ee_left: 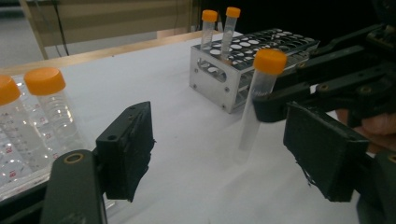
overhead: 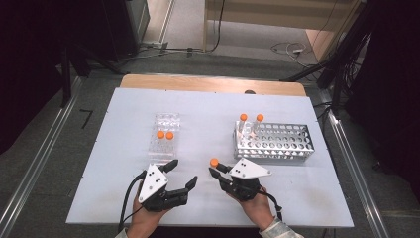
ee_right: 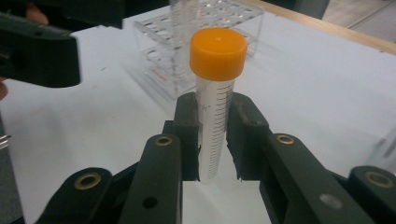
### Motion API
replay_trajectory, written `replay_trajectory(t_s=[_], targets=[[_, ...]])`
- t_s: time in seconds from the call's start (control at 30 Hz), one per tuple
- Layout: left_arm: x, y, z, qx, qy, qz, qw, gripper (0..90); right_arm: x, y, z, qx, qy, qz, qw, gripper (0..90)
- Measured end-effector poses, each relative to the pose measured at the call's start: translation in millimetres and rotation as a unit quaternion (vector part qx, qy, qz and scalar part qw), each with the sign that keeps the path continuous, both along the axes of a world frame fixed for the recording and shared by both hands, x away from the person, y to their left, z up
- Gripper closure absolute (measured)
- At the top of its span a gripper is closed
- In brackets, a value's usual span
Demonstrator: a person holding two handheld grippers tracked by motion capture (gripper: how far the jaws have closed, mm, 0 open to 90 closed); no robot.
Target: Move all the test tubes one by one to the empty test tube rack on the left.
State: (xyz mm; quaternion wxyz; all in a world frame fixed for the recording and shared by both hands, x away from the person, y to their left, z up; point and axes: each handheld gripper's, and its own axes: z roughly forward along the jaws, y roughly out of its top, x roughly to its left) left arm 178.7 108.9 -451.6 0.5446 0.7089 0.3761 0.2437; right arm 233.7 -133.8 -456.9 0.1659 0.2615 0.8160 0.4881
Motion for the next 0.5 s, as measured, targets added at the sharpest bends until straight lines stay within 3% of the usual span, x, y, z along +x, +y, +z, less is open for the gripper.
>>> replay_trajectory(t_s=[0.2,0.5], targets=[[0.2,-3.9,3.9,-0.01,-0.004,-0.022,0.9997,37.5,-6.7,14.9,-2.9,-0.005,0.004,0.022,0.9997,72.4],[2.0,-9.9,4.0,-0.006,-0.003,-0.039,0.9992,51.0,-13.0,27.3,-2.2,-0.006,0.001,0.043,0.9991,72.4]])
